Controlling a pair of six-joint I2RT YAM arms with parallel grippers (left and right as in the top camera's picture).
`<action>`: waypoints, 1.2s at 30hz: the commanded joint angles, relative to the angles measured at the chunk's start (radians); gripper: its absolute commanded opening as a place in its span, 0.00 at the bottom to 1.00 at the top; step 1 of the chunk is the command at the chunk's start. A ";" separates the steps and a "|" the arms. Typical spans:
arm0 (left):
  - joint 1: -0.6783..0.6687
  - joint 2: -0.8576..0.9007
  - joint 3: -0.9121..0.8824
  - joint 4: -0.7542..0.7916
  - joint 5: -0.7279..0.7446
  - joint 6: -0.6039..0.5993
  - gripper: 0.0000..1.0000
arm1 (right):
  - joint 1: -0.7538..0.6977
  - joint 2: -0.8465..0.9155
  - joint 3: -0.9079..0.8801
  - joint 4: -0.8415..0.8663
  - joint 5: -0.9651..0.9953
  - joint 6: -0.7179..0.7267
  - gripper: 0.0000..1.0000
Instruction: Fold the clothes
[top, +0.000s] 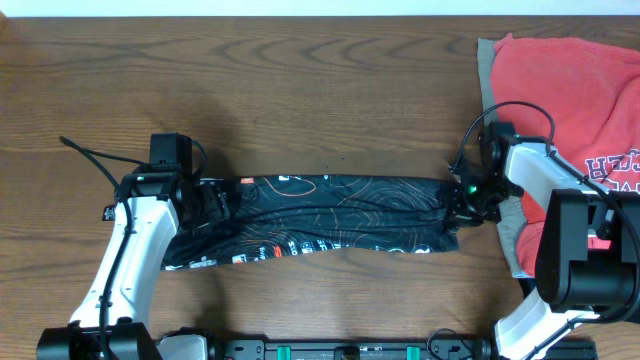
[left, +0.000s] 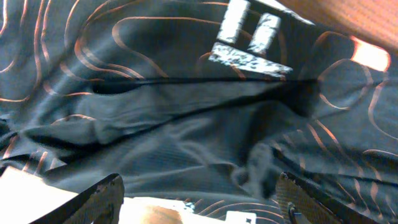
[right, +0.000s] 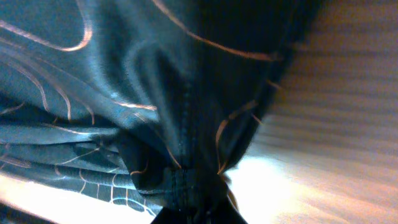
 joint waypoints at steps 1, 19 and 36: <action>0.005 0.001 0.016 -0.009 -0.001 0.010 0.80 | -0.025 -0.016 0.103 -0.043 0.154 0.062 0.01; 0.005 0.001 0.016 -0.010 -0.001 0.009 0.80 | 0.346 -0.078 0.233 -0.047 0.068 0.147 0.01; 0.005 0.001 0.016 -0.010 0.000 0.009 0.81 | 0.696 -0.038 0.232 0.130 0.048 0.320 0.01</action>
